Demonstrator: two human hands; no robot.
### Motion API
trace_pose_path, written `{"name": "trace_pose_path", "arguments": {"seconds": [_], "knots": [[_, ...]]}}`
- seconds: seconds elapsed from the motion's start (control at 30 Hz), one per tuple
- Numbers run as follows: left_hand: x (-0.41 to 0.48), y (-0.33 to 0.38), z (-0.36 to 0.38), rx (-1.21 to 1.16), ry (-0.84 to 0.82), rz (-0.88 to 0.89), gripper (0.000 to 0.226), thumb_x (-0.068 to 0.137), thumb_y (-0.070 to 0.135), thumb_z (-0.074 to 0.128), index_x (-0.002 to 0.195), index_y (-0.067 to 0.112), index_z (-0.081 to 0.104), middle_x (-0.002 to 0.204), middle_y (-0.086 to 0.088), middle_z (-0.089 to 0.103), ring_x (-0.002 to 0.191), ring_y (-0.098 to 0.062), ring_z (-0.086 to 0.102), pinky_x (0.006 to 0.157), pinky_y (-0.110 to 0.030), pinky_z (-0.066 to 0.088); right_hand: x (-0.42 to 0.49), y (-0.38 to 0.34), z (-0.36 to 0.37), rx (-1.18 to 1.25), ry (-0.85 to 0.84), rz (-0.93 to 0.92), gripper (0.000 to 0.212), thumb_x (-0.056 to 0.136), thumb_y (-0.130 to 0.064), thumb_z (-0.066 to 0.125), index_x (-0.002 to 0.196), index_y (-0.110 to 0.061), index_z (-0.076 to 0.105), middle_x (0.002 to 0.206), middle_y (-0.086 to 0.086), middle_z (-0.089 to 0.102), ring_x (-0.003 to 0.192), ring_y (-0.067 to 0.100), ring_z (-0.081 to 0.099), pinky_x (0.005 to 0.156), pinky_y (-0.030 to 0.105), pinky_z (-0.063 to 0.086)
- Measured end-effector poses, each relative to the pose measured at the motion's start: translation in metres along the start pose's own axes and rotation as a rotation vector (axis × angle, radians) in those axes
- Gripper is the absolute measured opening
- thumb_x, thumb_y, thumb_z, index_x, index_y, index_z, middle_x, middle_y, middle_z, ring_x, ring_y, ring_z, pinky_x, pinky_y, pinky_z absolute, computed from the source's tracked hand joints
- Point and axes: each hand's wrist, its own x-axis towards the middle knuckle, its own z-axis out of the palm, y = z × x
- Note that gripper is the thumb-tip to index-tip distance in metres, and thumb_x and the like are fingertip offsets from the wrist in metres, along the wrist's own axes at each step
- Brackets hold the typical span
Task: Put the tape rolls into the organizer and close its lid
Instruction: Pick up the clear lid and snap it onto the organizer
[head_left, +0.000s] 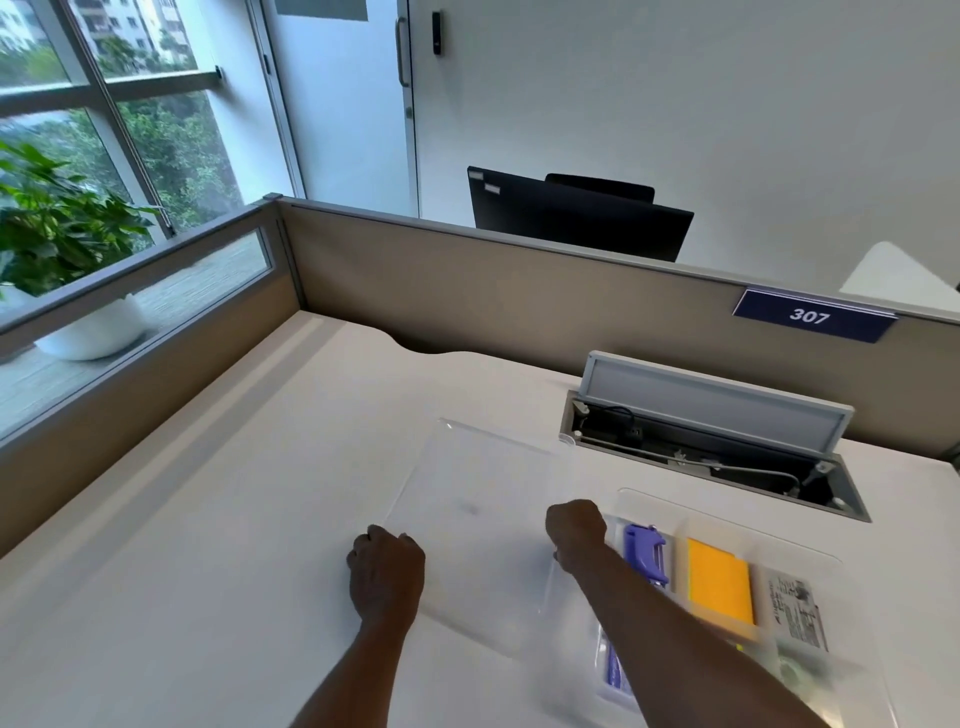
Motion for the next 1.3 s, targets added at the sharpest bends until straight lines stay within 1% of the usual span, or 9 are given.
{"name": "trace_pose_path", "arguments": {"seconds": [0.13,0.37,0.47,0.57,0.73,0.93,1.1,1.17,1.3], "knots": [[-0.001,0.008,-0.006,-0.091,-0.038,-0.053,0.028,0.090,0.022,0.046,0.097,-0.001,0.061,0.102,-0.024,0.063,0.097,-0.039,0.058,0.083,-0.043,0.048,0.006,-0.012,-0.024,0.151,-0.025,0.004,0.020,0.077,0.006,0.052,0.060,-0.002,0.049,0.059,0.014,0.048,0.050,0.023,0.048,0.054,0.030,0.038],[-0.012,0.032,-0.006,-0.249,-0.117,-0.016,0.051,0.088,0.048,0.057,0.102,0.000,0.066,0.110,-0.020,0.067,0.108,-0.034,0.059,0.092,-0.040,0.044,0.016,-0.021,-0.093,0.167,-0.053,-0.097,0.033,0.084,-0.004,0.060,0.057,-0.015,0.043,0.057,0.008,0.043,0.042,0.017,0.038,0.042,0.018,0.030],[-0.020,0.048,-0.006,-0.600,-0.324,-0.005,0.032,0.086,0.035,0.067,0.073,0.005,0.066,0.075,-0.014,0.067,0.070,-0.028,0.066,0.069,-0.040,0.055,0.022,-0.013,-0.128,0.173,-0.050,-0.141,0.027,0.086,-0.009,0.061,0.062,-0.018,0.050,0.061,0.006,0.049,0.048,0.018,0.045,0.047,0.022,0.039],[-0.036,0.066,-0.006,-0.913,-0.556,-0.028,0.016,0.082,0.015,0.071,0.094,0.007,0.065,0.082,-0.009,0.071,0.066,-0.020,0.067,0.051,-0.025,0.050,0.023,-0.003,-0.161,0.177,-0.040,-0.182,0.025,0.087,-0.008,0.056,0.066,-0.020,0.054,0.067,0.004,0.052,0.053,0.018,0.048,0.054,0.025,0.043],[-0.065,0.117,-0.007,-1.142,-0.617,0.044,0.025,0.081,0.010,0.071,0.105,0.009,0.063,0.091,-0.008,0.076,0.078,-0.020,0.072,0.065,-0.028,0.054,0.027,0.015,-0.204,0.323,0.026,-0.183,0.032,0.086,0.007,0.049,0.059,-0.011,0.047,0.054,0.007,0.035,0.044,0.016,0.031,0.045,0.024,0.024],[-0.095,0.201,-0.047,-1.074,-0.443,0.420,0.023,0.073,0.026,0.071,0.095,0.019,0.070,0.085,-0.005,0.076,0.076,-0.021,0.071,0.064,-0.028,0.054,0.022,0.026,-0.249,0.519,-0.096,-0.159,0.004,0.088,-0.004,0.058,0.088,-0.001,0.061,0.069,0.011,0.053,0.059,0.022,0.052,0.056,0.032,0.051],[-0.120,0.234,-0.055,-0.772,-0.232,0.750,0.022,0.081,0.041,0.061,0.094,0.025,0.070,0.083,0.000,0.075,0.076,-0.017,0.067,0.071,-0.030,0.053,0.025,0.034,-0.287,0.815,-0.178,-0.125,0.041,0.099,-0.037,0.043,0.093,0.000,0.061,0.079,0.014,0.060,0.071,0.024,0.058,0.069,0.036,0.054],[-0.130,0.235,-0.047,-0.698,-0.197,0.836,0.019,0.086,0.031,0.065,0.102,0.024,0.072,0.095,0.005,0.076,0.083,-0.003,0.067,0.075,-0.016,0.050,0.027,0.037,-0.301,0.988,-0.231,-0.135,0.053,0.099,-0.046,0.037,0.095,0.000,0.061,0.085,0.016,0.062,0.077,0.026,0.060,0.073,0.037,0.053],[-0.147,0.228,-0.030,-0.605,-0.135,1.051,0.021,0.084,0.007,0.069,0.099,0.021,0.075,0.096,0.001,0.074,0.089,-0.007,0.064,0.081,-0.011,0.046,0.036,0.048,-0.327,1.189,-0.332,-0.191,0.068,0.095,-0.059,0.029,0.101,0.001,0.060,0.100,0.019,0.064,0.090,0.029,0.062,0.082,0.037,0.053]]}}
